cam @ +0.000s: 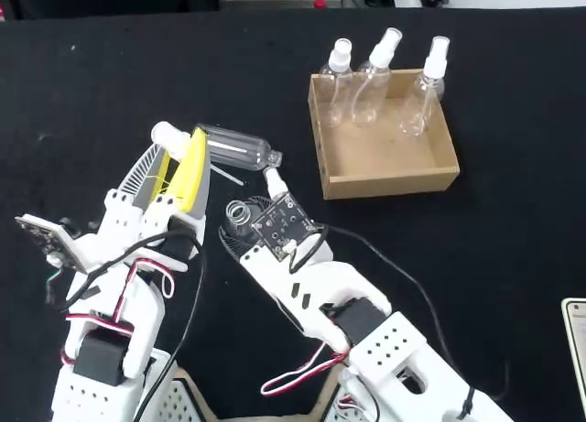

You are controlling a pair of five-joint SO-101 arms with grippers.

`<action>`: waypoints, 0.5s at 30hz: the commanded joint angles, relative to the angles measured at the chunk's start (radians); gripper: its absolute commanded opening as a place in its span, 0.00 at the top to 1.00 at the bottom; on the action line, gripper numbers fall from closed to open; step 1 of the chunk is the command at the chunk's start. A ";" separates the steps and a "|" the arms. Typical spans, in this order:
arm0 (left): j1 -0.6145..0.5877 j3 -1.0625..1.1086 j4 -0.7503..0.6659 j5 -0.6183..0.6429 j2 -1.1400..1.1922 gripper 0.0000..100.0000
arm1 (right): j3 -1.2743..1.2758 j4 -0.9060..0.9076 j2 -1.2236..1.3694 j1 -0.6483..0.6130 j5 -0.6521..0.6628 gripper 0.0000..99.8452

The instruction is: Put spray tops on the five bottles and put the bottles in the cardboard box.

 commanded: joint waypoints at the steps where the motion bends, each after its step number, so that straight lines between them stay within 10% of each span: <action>1: 0.015 -0.122 0.055 -0.060 0.021 0.90 | -0.002 -0.021 -0.025 -0.005 0.002 0.99; 15: 0.062 -0.335 0.342 -0.100 0.021 0.90 | -0.002 -0.021 -0.025 -0.003 0.002 0.99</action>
